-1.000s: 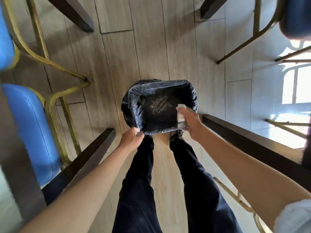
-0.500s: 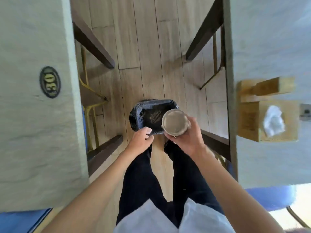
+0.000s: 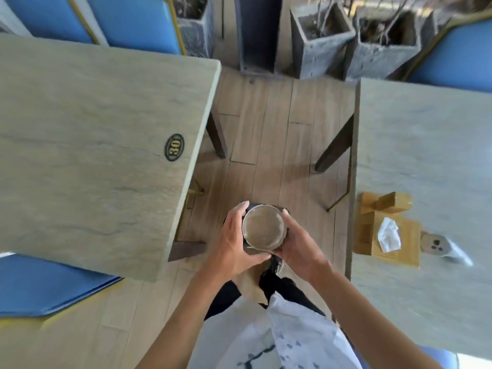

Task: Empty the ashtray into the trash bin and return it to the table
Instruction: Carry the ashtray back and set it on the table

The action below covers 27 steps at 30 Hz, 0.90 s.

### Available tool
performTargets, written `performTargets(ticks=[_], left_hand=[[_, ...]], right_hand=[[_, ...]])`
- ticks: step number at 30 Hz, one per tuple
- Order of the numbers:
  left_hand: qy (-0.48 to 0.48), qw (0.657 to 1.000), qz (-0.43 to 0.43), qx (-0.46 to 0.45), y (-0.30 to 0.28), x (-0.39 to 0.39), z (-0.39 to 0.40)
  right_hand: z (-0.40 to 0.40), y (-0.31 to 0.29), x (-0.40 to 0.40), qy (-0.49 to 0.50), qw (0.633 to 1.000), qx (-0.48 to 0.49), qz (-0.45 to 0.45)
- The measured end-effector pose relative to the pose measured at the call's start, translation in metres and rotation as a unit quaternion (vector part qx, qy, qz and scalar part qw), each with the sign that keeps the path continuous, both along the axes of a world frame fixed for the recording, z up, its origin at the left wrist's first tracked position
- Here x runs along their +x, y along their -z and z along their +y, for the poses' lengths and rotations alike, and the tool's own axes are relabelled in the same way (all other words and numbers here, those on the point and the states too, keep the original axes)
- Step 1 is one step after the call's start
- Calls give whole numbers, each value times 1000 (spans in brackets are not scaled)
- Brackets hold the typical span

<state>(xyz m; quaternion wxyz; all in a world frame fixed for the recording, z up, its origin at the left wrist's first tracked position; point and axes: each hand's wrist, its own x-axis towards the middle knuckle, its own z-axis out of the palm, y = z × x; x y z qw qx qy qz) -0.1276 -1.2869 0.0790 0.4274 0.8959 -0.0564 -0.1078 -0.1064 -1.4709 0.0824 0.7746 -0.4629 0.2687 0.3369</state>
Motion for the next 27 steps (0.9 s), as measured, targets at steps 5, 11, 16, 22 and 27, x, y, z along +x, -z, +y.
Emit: performTargets(ticks=[5,11,16,22,27], left_hand=[[-35,998,-61,5,-27,-41,34],[-104,990,-92,30,-44,-114,98],[-175,979,-85,53,-51,-189,164],[-242,966,-62,67,-57,-263,237],[-305,945,-63,104,-66,-294,287]], right_hand=[[42,-28,-25,-84,992,-67,-71],[100,-44,-65,-171,969,-92,-149],[174,-46,-115,-244,948,-102,-178],[262,-38,-163,-302,924,-100,-211],[327,-44,-172,-305,889,-166,-298]])
